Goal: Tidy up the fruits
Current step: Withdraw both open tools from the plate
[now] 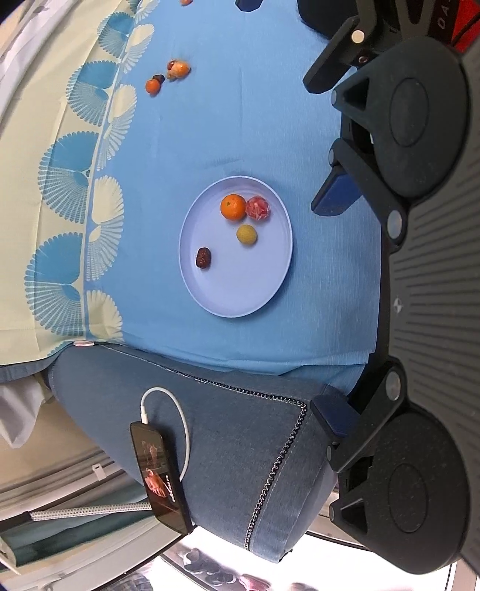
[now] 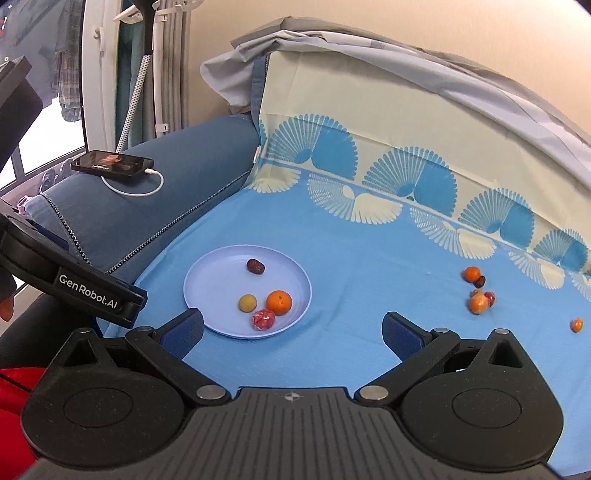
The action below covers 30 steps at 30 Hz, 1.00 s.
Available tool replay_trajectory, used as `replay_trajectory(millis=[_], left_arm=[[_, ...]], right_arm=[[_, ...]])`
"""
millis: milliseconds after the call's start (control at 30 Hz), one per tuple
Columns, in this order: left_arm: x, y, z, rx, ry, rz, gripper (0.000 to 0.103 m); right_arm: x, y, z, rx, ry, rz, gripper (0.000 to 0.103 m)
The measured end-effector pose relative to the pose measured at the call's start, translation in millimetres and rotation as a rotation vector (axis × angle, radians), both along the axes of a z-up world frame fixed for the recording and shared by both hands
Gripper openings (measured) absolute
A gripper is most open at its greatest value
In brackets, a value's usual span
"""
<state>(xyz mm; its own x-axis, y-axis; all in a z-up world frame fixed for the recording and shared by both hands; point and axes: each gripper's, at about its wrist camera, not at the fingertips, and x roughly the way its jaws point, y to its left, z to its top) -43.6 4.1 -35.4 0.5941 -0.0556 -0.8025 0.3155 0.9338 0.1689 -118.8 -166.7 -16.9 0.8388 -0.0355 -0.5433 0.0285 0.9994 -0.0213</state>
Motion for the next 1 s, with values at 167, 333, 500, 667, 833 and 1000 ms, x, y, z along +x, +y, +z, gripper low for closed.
replay_trajectory(millis=[167,333,500,667,833,1000], left_arm=[[-2.9,1.7,1.9,-0.003,-0.008,0.000,0.103],[-4.6,2.8,1.3,-0.004,-0.008,-0.004,0.103],[-4.8,3.7,0.2,-0.005,-0.004,0.002,0.103],[-3.0,3.4,-1.5,-0.001,0.000,-0.003,0.103],[1.0,4.2,-0.3,-0.006,0.000,0.001,0.103],[-1.3,4.7,4.0,-0.012,-0.022,-0.006,0.103]], right_arm=[[-2.9,0.1,1.0,0.000,-0.004,-0.002,0.102],[-3.5,-0.1,0.2,0.002,0.002,-0.004,0.102],[-3.6,-0.7,0.0,0.003,0.003,-0.001,0.102],[-1.6,-1.1,-1.4,0.010,0.012,-0.007,0.102],[0.9,1.6,-1.0,-0.006,0.014,-0.015,0.102],[-2.6,2.8,2.9,-0.016,-0.011,-0.017,0.102]])
